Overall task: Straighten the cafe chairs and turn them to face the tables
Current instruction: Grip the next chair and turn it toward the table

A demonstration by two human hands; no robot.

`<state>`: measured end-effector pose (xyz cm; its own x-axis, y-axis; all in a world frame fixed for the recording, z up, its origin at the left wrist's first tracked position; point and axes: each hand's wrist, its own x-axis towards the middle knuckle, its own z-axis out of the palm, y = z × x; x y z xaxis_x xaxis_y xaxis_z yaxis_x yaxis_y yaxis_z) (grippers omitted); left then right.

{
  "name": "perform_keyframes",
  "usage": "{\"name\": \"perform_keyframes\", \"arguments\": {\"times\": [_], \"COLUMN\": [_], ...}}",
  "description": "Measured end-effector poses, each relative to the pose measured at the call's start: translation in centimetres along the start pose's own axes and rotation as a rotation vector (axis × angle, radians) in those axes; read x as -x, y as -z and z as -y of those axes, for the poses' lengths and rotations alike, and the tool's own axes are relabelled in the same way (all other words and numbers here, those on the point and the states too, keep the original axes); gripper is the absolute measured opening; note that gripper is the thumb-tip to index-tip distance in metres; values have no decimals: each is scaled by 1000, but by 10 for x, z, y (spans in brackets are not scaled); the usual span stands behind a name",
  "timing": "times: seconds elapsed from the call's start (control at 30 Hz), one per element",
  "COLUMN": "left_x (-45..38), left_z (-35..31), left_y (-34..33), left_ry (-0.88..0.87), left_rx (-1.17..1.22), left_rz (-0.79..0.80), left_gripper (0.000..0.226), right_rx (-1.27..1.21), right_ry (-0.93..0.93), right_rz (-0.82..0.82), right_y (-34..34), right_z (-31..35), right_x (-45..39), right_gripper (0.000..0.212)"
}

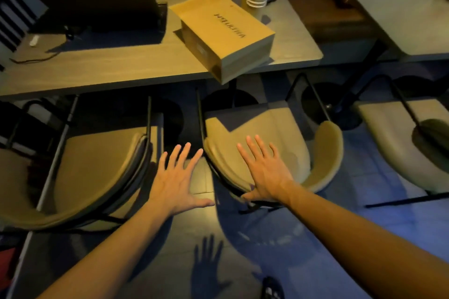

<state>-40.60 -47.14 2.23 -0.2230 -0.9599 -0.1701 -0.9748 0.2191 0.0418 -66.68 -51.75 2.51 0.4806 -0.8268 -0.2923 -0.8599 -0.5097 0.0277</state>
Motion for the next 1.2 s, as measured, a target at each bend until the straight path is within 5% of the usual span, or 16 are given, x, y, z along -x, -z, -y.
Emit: {"name": "perform_keyframes", "arguments": {"times": [0.2,0.43,0.57,0.67,1.2], "left_x": [-50,-72,-86,-89,-75], "left_z": [-99,-142,-147,-146,-121], "left_y": [-9,-34,-44,-44,-48], "left_ry": [-76,-209,-206,-214,-177], "left_rx": [29,-205,-300,-346,-335], "left_rz": [14,478,444,403,364], "left_gripper": [139,122,84,63,59], "right_rx": [-6,100,155,216,173], "right_ry": [-101,-80,20,34,21], "right_rz": [155,354,329,311,254], "right_y": [-27,-73,-89,-87,-92], "right_z": [-98,-138,-146,-145,-117], "right_x": [50,55,50,49,52], "right_gripper": [145,132,73,54,60]}}
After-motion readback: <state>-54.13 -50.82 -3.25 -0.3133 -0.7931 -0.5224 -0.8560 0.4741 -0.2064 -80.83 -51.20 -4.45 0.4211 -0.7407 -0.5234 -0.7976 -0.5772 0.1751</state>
